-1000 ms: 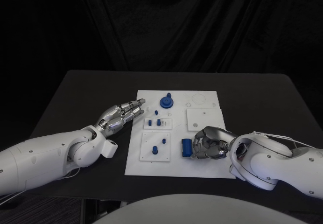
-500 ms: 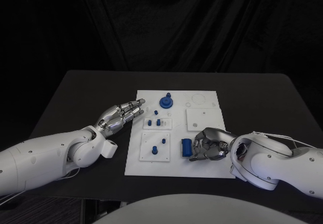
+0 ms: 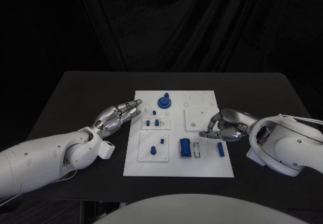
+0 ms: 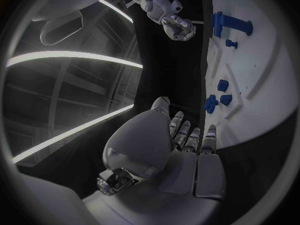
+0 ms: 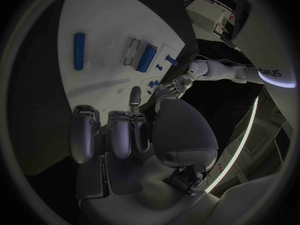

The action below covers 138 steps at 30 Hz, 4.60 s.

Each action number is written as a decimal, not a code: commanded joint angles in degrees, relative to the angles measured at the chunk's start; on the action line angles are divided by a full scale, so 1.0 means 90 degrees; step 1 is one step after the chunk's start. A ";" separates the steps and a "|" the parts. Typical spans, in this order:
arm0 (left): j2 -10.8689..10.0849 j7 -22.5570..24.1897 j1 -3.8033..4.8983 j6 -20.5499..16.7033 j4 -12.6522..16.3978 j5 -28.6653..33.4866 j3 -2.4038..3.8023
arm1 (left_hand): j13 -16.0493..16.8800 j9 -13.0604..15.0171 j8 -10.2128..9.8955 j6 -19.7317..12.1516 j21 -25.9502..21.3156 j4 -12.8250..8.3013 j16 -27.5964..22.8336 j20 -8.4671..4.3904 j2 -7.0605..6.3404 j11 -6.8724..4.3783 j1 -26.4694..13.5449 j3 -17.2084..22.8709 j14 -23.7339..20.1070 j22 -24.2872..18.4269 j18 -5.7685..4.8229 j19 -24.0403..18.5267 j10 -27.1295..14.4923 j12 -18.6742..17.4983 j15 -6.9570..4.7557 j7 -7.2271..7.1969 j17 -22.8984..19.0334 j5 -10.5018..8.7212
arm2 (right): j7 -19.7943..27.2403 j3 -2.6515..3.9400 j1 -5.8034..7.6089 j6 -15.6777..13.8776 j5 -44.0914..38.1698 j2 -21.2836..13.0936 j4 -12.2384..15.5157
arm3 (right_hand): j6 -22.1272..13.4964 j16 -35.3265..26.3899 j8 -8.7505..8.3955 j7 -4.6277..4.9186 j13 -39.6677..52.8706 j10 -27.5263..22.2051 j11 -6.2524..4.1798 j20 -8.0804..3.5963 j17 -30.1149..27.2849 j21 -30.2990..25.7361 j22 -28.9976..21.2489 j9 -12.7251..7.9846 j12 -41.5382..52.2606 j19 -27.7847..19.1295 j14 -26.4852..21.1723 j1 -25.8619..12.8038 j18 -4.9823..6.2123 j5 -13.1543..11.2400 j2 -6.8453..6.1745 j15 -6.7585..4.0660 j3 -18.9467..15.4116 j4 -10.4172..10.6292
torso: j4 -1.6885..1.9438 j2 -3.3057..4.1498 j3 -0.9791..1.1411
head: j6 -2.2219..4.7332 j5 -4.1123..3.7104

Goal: Assemble the parts on the task board

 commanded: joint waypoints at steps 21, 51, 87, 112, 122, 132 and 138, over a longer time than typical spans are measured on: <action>-0.0071 0.0890 -0.0007 -0.0633 0.0123 0.0026 0.0005 | 0.0040 0.0038 0.0069 0.0437 0.0131 0.0118 0.0037 -0.0289 -0.0176 -0.0200 -0.0023 -0.0056 0.0117 0.0140 0.0082 0.0149 0.0351 0.0386 -0.0301 -0.0142 0.0026 0.0201 | -0.1418 -0.0022 -0.0386 0.1034 -0.1616 -0.0307 -0.0174 | 0.0099 0.0091 -0.0453 0.0059 0.1673 0.0663 0.0104 0.0094 0.1187 0.0245 0.1474 -0.0397 0.0015 0.0458 0.0571 -0.0153 0.0004 0.1800 0.0051 0.0093 0.0294 0.0017 | 0.0022 -0.0018 -0.0035 | -0.0001 -0.0596; -0.0047 0.0665 -0.0009 -0.0462 0.0088 0.0026 0.0005 | 0.0031 0.0024 0.0038 0.0396 0.0124 0.0146 0.0033 -0.0247 -0.0168 -0.0119 0.0105 0.0005 0.0108 0.0110 0.0057 0.0142 0.0262 0.0329 -0.0216 -0.0060 0.0024 0.0245 | -0.1484 -0.0022 -0.0815 0.1294 -0.1591 0.0012 -0.0388 | 0.0165 0.0019 -0.1534 0.0263 0.1673 0.0663 0.0284 0.0243 0.0989 0.0138 0.1430 -0.1349 0.0015 0.0401 0.0530 0.0788 0.0036 0.1984 -0.0001 0.0244 0.0515 -0.0277 | 0.0026 -0.0025 -0.0035 | -0.0001 -0.0649; -0.0025 0.0560 -0.0019 -0.0341 0.0064 0.0026 0.0005 | 0.0038 0.0020 0.0029 0.0361 0.0124 0.0131 0.0045 -0.0200 -0.0150 -0.0044 0.0148 0.0044 0.0133 0.0103 0.0050 0.0143 0.0283 0.0365 -0.0158 -0.0015 0.0032 0.0255 | -0.1134 -0.0010 -0.0676 -0.0222 0.0672 -0.0001 0.0043 | 0.0608 0.0014 -0.1502 0.0196 0.1673 0.0663 0.0223 0.0203 0.0933 0.0210 0.1456 -0.1485 0.0015 0.0431 0.0525 0.1226 0.0018 0.1780 -0.0325 0.0197 0.1975 -0.1084 | 0.0020 -0.0021 -0.0027 | -0.0001 -0.0518; 0.0022 0.0536 -0.0020 -0.0310 0.0037 0.0026 0.0005 | 0.0037 0.0020 0.0029 0.0362 0.0127 0.0127 0.0049 -0.0188 -0.0151 -0.0034 0.0155 0.0052 0.0141 0.0110 0.0049 0.0148 0.0279 0.0362 -0.0145 -0.0008 0.0035 0.0256 | -0.0847 -0.0012 -0.0626 -0.0480 0.1570 0.0399 -0.0135 | 0.0589 0.0012 -0.1507 0.0175 0.1673 0.0663 0.0204 0.0178 0.0912 0.0221 0.1458 -0.1489 0.0015 0.0435 0.0523 0.0958 0.0016 0.1653 -0.0344 0.0177 0.2118 -0.0964 | 0.0028 -0.0015 -0.0033 | -0.0001 -0.0467; 0.0003 0.0512 -0.0022 -0.0292 0.0037 0.0026 0.0005 | 0.0037 0.0020 0.0029 0.0362 0.0127 0.0127 0.0049 -0.0188 -0.0151 -0.0034 0.0155 0.0052 0.0141 0.0110 0.0049 0.0148 0.0279 0.0362 -0.0145 -0.0008 0.0035 0.0256 | -0.0744 -0.0011 -0.0628 -0.0649 0.1600 0.0621 -0.0258 | 0.0598 0.0016 -0.1501 0.0163 0.1673 0.0663 0.0195 0.0173 0.0914 0.0229 0.1460 -0.1489 0.0015 0.0437 0.0523 0.0853 0.0015 0.1470 -0.0345 0.0171 0.2156 -0.0906 | 0.0024 -0.0017 -0.0032 | -0.0001 -0.0436; 0.0006 0.0492 -0.0031 -0.0268 0.0039 0.0026 0.0005 | 0.0037 0.0021 0.0030 0.0367 0.0129 0.0124 0.0052 -0.0172 -0.0140 -0.0026 0.0166 0.0066 0.0148 0.0113 0.0047 0.0152 0.0279 0.0364 -0.0127 -0.0001 0.0037 0.0261 | -0.0851 -0.0011 -0.0631 -0.0539 0.1595 0.0768 -0.0363 | 0.0566 -0.0007 -0.1531 0.0168 0.1673 0.0663 0.0197 0.0169 0.0851 0.0183 0.1442 -0.1512 0.0015 0.0416 0.0511 0.0659 0.0027 0.1117 -0.0350 0.0170 0.2177 -0.0778 | 0.0023 -0.0010 -0.0030 | -0.0001 -0.0401; 0.0021 0.0484 -0.0037 -0.0253 0.0032 0.0026 0.0005 | 0.0036 0.0021 0.0030 0.0367 0.0131 0.0123 0.0052 -0.0166 -0.0137 -0.0023 0.0168 0.0071 0.0148 0.0115 0.0047 0.0155 0.0277 0.0361 -0.0121 0.0001 0.0037 0.0262 | -0.0956 -0.0012 -0.0634 -0.0404 0.1440 0.0812 -0.0397 | 0.0549 -0.0017 -0.1555 0.0179 0.1673 0.0663 0.0206 0.0174 0.0823 0.0166 0.1435 -0.1532 0.0015 0.0408 0.0506 0.0571 0.0032 0.0910 -0.0365 0.0177 0.2164 -0.0718 | 0.0018 -0.0008 -0.0032 | -0.0001 -0.0393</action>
